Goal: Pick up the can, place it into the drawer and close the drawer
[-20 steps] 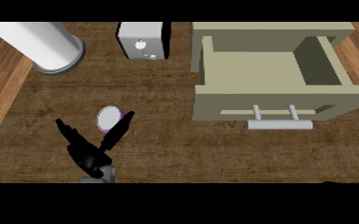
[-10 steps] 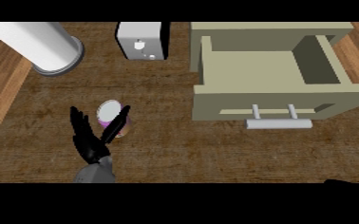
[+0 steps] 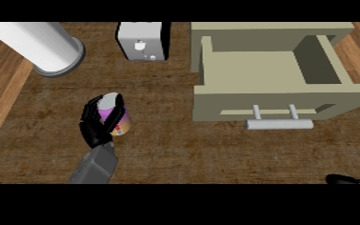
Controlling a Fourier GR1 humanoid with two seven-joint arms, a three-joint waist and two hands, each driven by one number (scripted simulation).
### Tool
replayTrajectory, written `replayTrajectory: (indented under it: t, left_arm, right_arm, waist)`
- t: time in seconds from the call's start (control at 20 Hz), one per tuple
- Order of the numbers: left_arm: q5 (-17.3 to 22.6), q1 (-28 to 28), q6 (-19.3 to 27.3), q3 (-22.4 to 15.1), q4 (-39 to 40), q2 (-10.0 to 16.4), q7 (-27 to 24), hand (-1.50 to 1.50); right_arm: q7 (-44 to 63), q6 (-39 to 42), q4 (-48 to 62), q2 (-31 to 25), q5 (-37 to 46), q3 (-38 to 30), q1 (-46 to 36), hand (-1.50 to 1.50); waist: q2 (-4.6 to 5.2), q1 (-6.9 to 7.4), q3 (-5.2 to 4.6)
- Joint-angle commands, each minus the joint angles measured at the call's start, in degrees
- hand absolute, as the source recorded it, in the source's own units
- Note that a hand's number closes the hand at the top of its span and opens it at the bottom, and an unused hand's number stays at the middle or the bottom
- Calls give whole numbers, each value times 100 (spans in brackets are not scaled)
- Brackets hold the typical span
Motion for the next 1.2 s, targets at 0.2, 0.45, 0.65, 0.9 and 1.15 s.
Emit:
replayTrajectory:
  t: [0.2, 0.45, 0.65, 0.9, 1.15]
  left_arm:
    - [-162, -444, -611, -229, 410, 141, 86, 150]
    - [-909, -1036, -2256, -1499, 780, 537, 1042, 150]
    - [-895, -1416, -3006, -1467, 818, 739, 1289, 150]
    - [-1152, -2092, -2662, -1668, 417, 629, 2192, 150]
    - [-1342, -2223, -2297, -1937, -842, 674, 3221, 150]
  right_arm:
    - [272, -48, -179, -49, -76, -212, -91, -150]
    - [166, -74, -148, 40, 222, 139, -205, -150]
    - [232, -151, -301, 102, 346, 128, -64, -150]
    - [134, -111, -188, 21, 318, -23, -156, -150]
    - [-108, -44, -195, 251, 533, 136, 194, -150]
  waist:
    - [11, 8, -18]
    - [62, -206, -30]
    - [23, -59, -22]
    - [8, -10, -16]
    - [-29, 87, -10]
